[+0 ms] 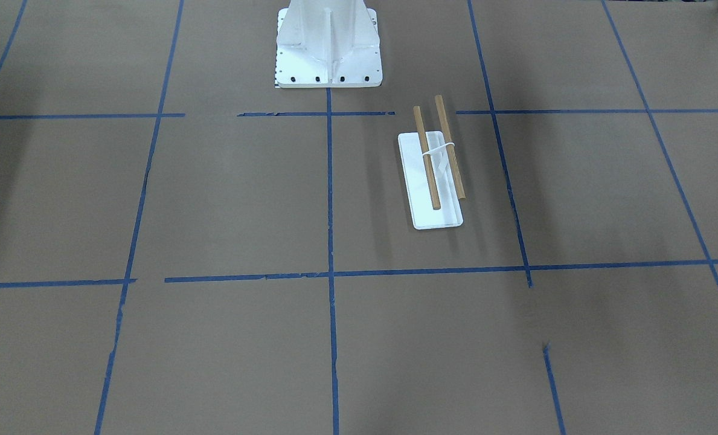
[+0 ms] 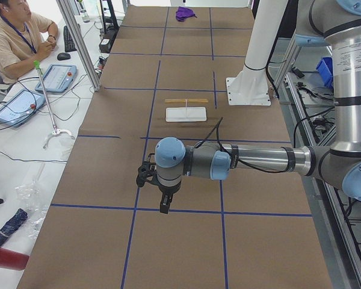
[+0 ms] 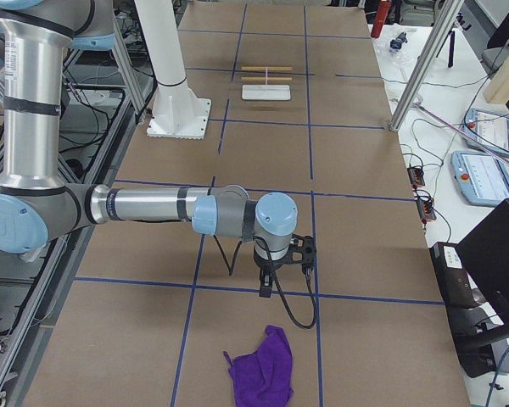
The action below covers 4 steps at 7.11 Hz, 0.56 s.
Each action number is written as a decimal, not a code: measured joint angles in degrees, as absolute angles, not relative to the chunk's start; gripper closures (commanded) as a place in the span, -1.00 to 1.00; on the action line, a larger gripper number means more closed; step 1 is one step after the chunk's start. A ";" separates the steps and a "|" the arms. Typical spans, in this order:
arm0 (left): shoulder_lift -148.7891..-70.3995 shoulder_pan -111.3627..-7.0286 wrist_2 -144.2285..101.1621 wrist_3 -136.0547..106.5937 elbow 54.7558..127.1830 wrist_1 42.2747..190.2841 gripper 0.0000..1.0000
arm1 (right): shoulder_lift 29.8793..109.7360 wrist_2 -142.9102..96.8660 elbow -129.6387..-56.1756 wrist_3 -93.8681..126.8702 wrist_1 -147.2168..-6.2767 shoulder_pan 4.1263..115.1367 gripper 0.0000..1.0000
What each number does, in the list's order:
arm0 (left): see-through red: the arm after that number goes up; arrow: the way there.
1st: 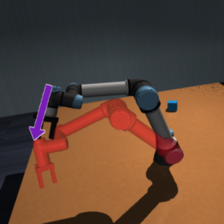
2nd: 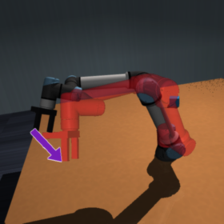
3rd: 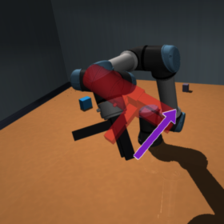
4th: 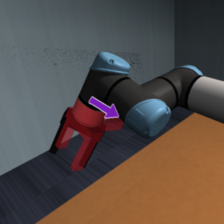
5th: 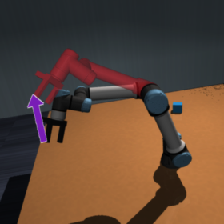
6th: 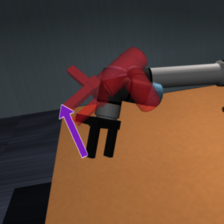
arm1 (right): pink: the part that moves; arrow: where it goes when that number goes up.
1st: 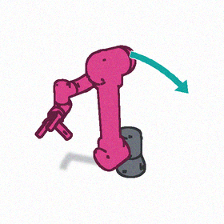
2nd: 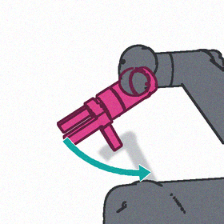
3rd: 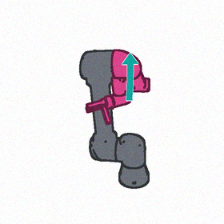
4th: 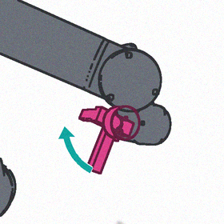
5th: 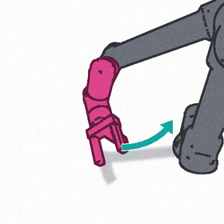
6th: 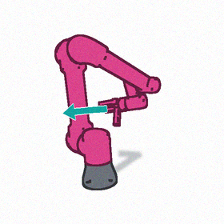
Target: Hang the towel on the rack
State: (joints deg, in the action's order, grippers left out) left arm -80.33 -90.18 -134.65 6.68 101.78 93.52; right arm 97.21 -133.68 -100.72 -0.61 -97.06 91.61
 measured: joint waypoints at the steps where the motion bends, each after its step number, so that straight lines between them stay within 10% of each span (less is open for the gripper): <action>1: -80.36 -90.18 -134.63 6.70 101.86 93.52 -1.00 | 97.18 -133.68 -100.72 -0.61 -97.04 91.60 -1.00; 4: -79.99 -90.23 -134.82 6.88 102.43 93.52 -1.00 | 96.62 -133.57 -100.68 -0.63 -97.03 91.58 -1.00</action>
State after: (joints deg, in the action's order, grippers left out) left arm -79.99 -90.23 -134.82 6.88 102.43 93.52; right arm 96.62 -133.57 -100.68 -0.63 -97.03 91.58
